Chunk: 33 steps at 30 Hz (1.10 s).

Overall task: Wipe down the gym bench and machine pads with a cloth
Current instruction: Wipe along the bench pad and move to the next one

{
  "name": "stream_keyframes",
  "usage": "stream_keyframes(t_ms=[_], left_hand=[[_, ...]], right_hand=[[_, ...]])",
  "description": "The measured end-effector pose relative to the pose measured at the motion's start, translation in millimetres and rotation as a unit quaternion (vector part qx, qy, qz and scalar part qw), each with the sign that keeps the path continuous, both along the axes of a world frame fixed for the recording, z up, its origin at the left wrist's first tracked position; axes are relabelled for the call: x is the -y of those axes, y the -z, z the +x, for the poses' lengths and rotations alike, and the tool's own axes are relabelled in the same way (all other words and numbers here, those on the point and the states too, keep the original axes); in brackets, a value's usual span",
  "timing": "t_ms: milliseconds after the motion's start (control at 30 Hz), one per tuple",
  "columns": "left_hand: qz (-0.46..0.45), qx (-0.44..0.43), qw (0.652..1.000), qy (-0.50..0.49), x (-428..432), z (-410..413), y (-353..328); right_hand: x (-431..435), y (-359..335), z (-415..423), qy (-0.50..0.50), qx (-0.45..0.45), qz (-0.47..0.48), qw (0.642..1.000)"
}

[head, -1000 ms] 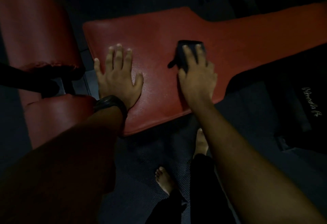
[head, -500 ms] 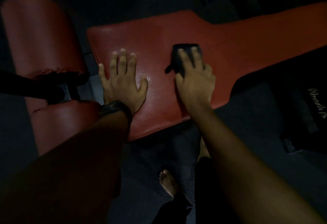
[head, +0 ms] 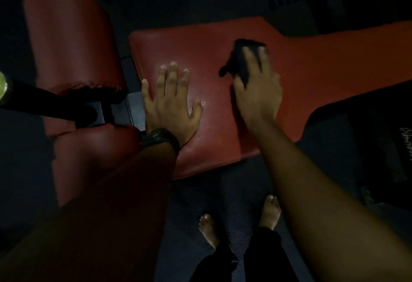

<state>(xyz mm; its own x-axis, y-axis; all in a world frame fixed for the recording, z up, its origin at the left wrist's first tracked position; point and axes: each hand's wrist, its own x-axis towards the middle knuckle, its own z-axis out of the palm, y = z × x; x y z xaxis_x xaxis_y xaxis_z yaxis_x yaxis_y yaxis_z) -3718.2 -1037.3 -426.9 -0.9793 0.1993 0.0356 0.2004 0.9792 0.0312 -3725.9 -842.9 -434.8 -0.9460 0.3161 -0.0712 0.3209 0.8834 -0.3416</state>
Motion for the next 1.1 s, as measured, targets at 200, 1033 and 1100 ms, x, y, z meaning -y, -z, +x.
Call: stream_keyframes(t_ms=[200,1033,1100], left_hand=[[-0.004,-0.027,1.000,0.004,0.7,2.2,5.5],[0.001,-0.092,0.996,0.002,-0.4,0.2,9.0],[0.003,-0.096,0.995,-0.005,-1.6,1.8,8.9]], right_hand=[[46.4,-7.4,33.3,0.026,-0.015,-0.006,1.000],[13.5,0.8,-62.5,-0.012,0.013,0.026,0.999],[36.8,-4.0,-35.6,0.002,0.006,0.031,0.999]])
